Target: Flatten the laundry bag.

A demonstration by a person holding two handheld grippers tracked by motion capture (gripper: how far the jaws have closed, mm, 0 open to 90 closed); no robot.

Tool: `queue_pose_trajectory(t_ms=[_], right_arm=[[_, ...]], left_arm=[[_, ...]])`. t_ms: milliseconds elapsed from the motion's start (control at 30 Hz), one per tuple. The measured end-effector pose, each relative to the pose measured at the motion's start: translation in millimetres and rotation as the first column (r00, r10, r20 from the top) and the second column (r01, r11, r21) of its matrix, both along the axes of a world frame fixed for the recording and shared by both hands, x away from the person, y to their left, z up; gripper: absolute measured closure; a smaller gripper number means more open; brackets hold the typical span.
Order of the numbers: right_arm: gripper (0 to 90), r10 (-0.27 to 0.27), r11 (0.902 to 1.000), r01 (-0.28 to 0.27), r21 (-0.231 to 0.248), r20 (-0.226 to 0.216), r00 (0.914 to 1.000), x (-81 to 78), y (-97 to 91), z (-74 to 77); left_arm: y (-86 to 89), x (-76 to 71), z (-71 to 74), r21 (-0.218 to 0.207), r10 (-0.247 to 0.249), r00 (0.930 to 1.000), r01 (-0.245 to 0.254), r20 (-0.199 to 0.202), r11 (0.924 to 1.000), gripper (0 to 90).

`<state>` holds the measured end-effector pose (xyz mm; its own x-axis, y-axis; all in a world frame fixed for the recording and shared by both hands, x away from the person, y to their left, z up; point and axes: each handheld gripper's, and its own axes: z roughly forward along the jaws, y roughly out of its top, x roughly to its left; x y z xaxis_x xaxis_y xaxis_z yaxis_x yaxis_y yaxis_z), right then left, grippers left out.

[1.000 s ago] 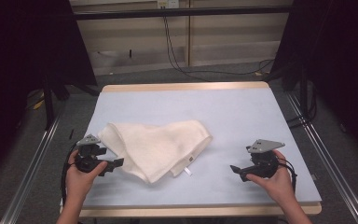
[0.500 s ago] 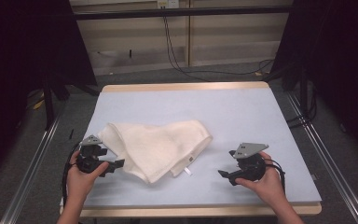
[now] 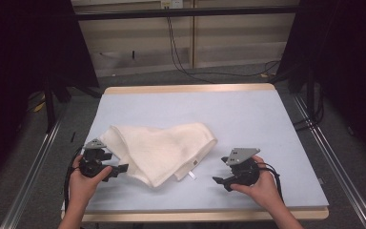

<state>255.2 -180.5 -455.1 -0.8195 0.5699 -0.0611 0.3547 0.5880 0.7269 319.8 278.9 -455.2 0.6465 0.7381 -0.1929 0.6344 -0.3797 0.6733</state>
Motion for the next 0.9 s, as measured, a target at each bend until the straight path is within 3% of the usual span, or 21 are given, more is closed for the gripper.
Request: queue_pose_trajectory(t_ms=[133,233,333,433,633,733,900], right_arm=[[31.4,0.031,0.9995,-0.031,0.011,-0.008,0.9995,-0.1,5.1,-1.9],[34.0,0.049,0.9987,-0.049,0.017,-0.002,0.9988,0.3,11.6,-1.9],[36.9,0.065,0.9977,-0.065,0.019,0.002,0.9979,1.3,19.0,-2.3],[38.3,0.088,0.9959,-0.088,0.020,0.005,0.9961,3.3,24.8,-4.1],[38.4,0.107,0.9941,-0.107,0.017,0.000,0.9942,6.7,32.8,-7.7],[38.0,0.110,0.9936,-0.110,0.022,-0.003,0.9939,7.3,35.9,-7.7],[33.8,0.097,0.9941,-0.097,0.048,0.001,0.9952,7.9,40.5,-6.6]], left_arm=[[-4.6,-1.6,2.0,-0.004,-0.021,0.9998,0.021,0.007,0.9998,12.8],[-8.7,-1.6,2.7,-0.011,-0.039,0.9992,0.039,-0.011,0.9992,16.1],[-12.0,-1.3,2.8,-0.023,-0.070,0.9970,0.069,-0.034,0.9974,24.4],[-14.6,-1.0,3.5,-0.008,-0.075,0.9968,0.075,-0.027,0.9971,29.9],[-24.4,2.0,5.4,-0.012,-0.105,0.9942,0.105,-0.020,0.9944,36.8],[-30.5,2.5,7.5,-0.026,-0.124,0.9922,0.124,-0.007,0.9919,46.8],[-41.6,4.5,10.5,-0.057,-0.128,0.9917,0.128,0.003,0.9901,54.3]])
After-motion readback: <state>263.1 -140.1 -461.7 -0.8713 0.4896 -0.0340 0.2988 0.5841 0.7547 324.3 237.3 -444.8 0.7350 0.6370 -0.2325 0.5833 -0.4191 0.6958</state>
